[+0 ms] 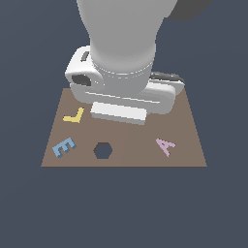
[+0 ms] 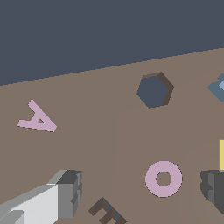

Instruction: Insert a designated object into the corresponding slot on a board.

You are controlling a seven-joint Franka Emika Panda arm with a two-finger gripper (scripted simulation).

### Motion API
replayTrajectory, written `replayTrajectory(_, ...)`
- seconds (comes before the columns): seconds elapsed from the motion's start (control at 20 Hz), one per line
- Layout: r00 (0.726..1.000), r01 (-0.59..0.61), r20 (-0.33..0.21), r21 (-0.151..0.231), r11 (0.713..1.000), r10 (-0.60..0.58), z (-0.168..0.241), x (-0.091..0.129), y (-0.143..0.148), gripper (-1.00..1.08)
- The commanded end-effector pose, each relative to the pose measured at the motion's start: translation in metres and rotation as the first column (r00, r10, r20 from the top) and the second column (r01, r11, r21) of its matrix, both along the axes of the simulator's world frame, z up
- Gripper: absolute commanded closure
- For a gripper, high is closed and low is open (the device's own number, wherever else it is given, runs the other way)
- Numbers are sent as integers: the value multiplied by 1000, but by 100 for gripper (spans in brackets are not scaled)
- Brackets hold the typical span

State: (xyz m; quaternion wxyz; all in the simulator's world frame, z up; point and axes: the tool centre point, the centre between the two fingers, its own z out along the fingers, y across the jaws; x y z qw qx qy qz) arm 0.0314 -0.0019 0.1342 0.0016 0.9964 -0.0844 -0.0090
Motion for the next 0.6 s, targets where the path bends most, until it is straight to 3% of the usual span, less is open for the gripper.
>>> replayTrajectory(0.0,997,74,2,-1,997,-74,-9,12,-15,-92)
replayTrajectory(0.25,966,259,7,-3,966,-259,-30,38,-54,-92)
replayTrajectory(0.55,889,458,12,-2,889,-458,-53,57,-105,-92)
